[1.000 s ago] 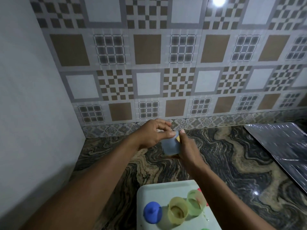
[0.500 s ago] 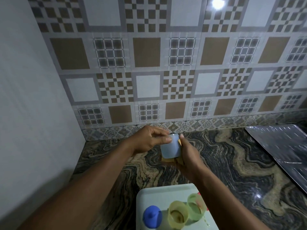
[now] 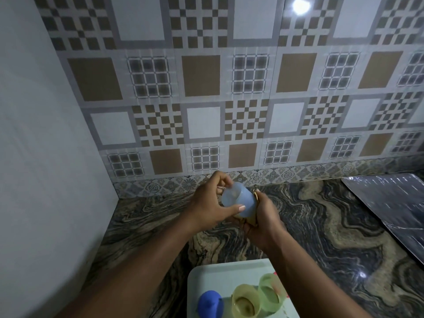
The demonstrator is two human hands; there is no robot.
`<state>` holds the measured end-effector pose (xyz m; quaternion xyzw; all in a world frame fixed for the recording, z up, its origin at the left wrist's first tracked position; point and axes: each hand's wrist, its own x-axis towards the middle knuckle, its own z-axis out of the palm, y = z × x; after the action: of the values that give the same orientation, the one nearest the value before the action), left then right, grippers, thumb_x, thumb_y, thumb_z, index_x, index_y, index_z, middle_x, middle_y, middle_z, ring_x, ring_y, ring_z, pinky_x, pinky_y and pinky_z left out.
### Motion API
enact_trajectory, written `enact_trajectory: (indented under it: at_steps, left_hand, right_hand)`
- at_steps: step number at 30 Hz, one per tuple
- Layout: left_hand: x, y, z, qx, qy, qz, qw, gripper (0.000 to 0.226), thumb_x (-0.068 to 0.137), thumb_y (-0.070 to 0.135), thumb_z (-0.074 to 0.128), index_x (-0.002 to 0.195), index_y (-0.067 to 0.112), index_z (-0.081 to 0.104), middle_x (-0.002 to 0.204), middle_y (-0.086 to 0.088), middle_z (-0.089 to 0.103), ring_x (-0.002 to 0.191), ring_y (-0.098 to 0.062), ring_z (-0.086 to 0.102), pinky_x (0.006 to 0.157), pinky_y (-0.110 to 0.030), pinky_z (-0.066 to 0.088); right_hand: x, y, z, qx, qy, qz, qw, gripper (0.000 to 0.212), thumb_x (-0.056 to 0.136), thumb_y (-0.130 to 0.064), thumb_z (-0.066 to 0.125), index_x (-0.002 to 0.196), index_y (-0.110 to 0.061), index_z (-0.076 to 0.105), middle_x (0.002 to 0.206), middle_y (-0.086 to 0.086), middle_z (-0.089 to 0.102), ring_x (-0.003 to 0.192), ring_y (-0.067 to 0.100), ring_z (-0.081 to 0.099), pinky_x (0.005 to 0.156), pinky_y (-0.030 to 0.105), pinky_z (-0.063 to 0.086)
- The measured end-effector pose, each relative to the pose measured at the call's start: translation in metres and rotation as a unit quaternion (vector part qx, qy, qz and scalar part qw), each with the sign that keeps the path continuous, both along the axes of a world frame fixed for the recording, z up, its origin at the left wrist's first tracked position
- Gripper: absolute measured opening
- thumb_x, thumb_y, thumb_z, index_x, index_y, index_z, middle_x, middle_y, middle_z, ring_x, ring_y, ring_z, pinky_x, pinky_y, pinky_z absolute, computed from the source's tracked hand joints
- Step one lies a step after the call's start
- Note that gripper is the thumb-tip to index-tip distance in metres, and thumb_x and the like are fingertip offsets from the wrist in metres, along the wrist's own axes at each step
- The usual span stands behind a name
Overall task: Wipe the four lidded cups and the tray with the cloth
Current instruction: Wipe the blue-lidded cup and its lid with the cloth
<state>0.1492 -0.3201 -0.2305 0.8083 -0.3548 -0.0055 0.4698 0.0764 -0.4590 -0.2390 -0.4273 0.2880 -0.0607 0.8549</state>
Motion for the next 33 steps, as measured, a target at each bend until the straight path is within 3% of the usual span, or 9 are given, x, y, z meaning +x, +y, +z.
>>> enact_trajectory:
  at_steps: [3,8,10,14,20,23,25,30,33]
  left_hand:
    - [0.004,0.002,0.015,0.119,-0.036,-0.025,0.992,0.081,0.071,0.043,0.087,0.139,0.030,0.043,0.126,0.005,0.056,0.108,-0.017,0.059,0.087,-0.034,0.054]
    - [0.004,-0.004,0.019,0.172,-0.275,-0.089,0.942,0.072,0.079,0.034,0.083,0.140,0.024,0.048,0.138,0.002,0.046,0.115,-0.026,0.057,0.087,-0.043,0.055]
    - [0.005,-0.004,0.015,0.138,-0.260,-0.080,0.952,0.078,0.076,0.043,0.084,0.142,0.023,0.047,0.138,0.003,0.047,0.115,-0.022,0.058,0.088,-0.043,0.055]
    - [0.005,-0.005,0.009,0.091,-0.047,-0.006,0.995,0.091,0.071,0.056,0.083,0.146,0.027,0.042,0.139,0.001,0.055,0.109,-0.012,0.062,0.092,-0.033,0.057]
    - [0.008,-0.003,-0.003,0.121,-0.298,-0.034,0.946,0.080,0.077,0.034,0.081,0.146,0.019,0.043,0.142,0.000,0.049,0.116,-0.022,0.059,0.089,-0.042,0.057]
    - [0.008,-0.004,-0.001,0.101,-0.172,-0.007,0.980,0.094,0.067,0.065,0.079,0.145,0.026,0.044,0.137,0.004,0.055,0.107,-0.012,0.063,0.089,-0.034,0.057]
    - [0.005,-0.006,0.000,0.061,-0.104,0.015,0.993,0.091,0.067,0.068,0.078,0.142,0.025,0.049,0.129,0.000,0.064,0.095,-0.009,0.068,0.084,-0.031,0.060]
    - [0.009,-0.006,-0.006,0.097,-0.314,-0.026,0.944,0.078,0.077,0.036,0.084,0.143,0.017,0.049,0.139,-0.002,0.055,0.116,-0.023,0.062,0.090,-0.041,0.058]
    - [0.008,-0.007,-0.005,0.071,-0.212,0.000,0.975,0.087,0.072,0.056,0.081,0.144,0.020,0.049,0.136,0.002,0.058,0.111,-0.014,0.063,0.093,-0.033,0.056]
  right_hand:
    - [0.000,0.001,-0.001,-0.061,0.017,0.002,0.998,0.042,0.101,-0.039,0.043,0.118,-0.007,0.065,0.114,0.025,0.070,0.106,0.042,0.067,0.090,0.054,0.054]
    - [0.004,-0.002,0.008,-0.150,-0.007,-0.021,0.988,0.033,0.101,-0.030,0.041,0.099,-0.011,0.067,0.105,0.024,0.067,0.093,0.037,0.066,0.069,0.044,0.053]
    - [0.004,-0.006,0.014,-0.190,-0.022,-0.018,0.981,0.032,0.102,-0.027,0.040,0.095,-0.010,0.066,0.097,0.020,0.065,0.084,0.032,0.064,0.061,0.038,0.054]
    - [0.004,-0.011,0.018,-0.226,-0.031,-0.019,0.974,0.031,0.101,-0.025,0.039,0.096,-0.012,0.066,0.096,0.019,0.064,0.085,0.029,0.062,0.068,0.041,0.055]
    - [0.006,-0.012,0.016,-0.239,-0.054,-0.014,0.969,0.032,0.102,-0.023,0.037,0.097,-0.006,0.064,0.096,0.023,0.064,0.086,0.035,0.063,0.064,0.044,0.059]
    - [0.009,-0.015,0.013,-0.271,-0.052,-0.026,0.961,0.032,0.100,-0.025,0.039,0.094,-0.005,0.063,0.090,0.023,0.064,0.079,0.032,0.061,0.060,0.037,0.052]
    - [0.010,-0.015,0.011,-0.293,-0.050,-0.034,0.954,0.034,0.098,-0.029,0.039,0.090,-0.007,0.064,0.092,0.028,0.066,0.080,0.031,0.061,0.064,0.042,0.052]
    - [0.012,-0.020,0.011,-0.293,-0.062,-0.012,0.954,0.033,0.101,-0.023,0.037,0.095,-0.009,0.067,0.097,0.026,0.065,0.087,0.036,0.063,0.064,0.048,0.056]
    - [0.014,-0.023,0.011,-0.301,-0.052,-0.010,0.952,0.033,0.097,-0.028,0.039,0.095,-0.010,0.068,0.094,0.024,0.066,0.082,0.032,0.062,0.063,0.042,0.052]
